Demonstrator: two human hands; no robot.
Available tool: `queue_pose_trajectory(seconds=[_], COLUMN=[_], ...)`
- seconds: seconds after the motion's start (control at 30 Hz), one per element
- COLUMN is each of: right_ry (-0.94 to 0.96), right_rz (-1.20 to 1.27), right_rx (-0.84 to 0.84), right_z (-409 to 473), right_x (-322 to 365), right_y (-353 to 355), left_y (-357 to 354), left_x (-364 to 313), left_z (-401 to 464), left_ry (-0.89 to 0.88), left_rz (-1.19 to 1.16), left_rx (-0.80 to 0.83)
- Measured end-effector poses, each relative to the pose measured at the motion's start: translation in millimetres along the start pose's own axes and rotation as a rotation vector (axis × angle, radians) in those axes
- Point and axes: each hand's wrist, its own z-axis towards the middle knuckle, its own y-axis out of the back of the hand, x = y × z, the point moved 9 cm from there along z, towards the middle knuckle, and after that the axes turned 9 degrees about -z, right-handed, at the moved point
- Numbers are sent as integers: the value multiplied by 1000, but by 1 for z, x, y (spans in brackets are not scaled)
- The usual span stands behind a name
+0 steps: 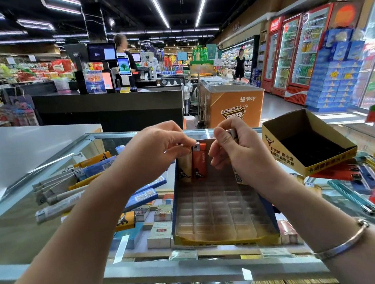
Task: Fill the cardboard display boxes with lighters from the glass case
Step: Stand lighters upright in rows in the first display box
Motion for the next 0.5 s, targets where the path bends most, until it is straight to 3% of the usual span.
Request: queue_pose_trajectory(seconds=[0.17, 0.37, 0.5], right_ry=[-5, -2, -23], right_rz=[-27, -102, -88], right_rx=[3, -65, -52], right_z=[-1, -2, -1], right_x=[2, 8, 7], right_y=[0, 6, 7], left_y=[-5, -1, -6], left_x=[-2, 3, 7], left_z=[3, 1, 1], left_ry=[-24, -1, 36], left_rz=[47, 84, 65], left_rx=[-6, -121, -70])
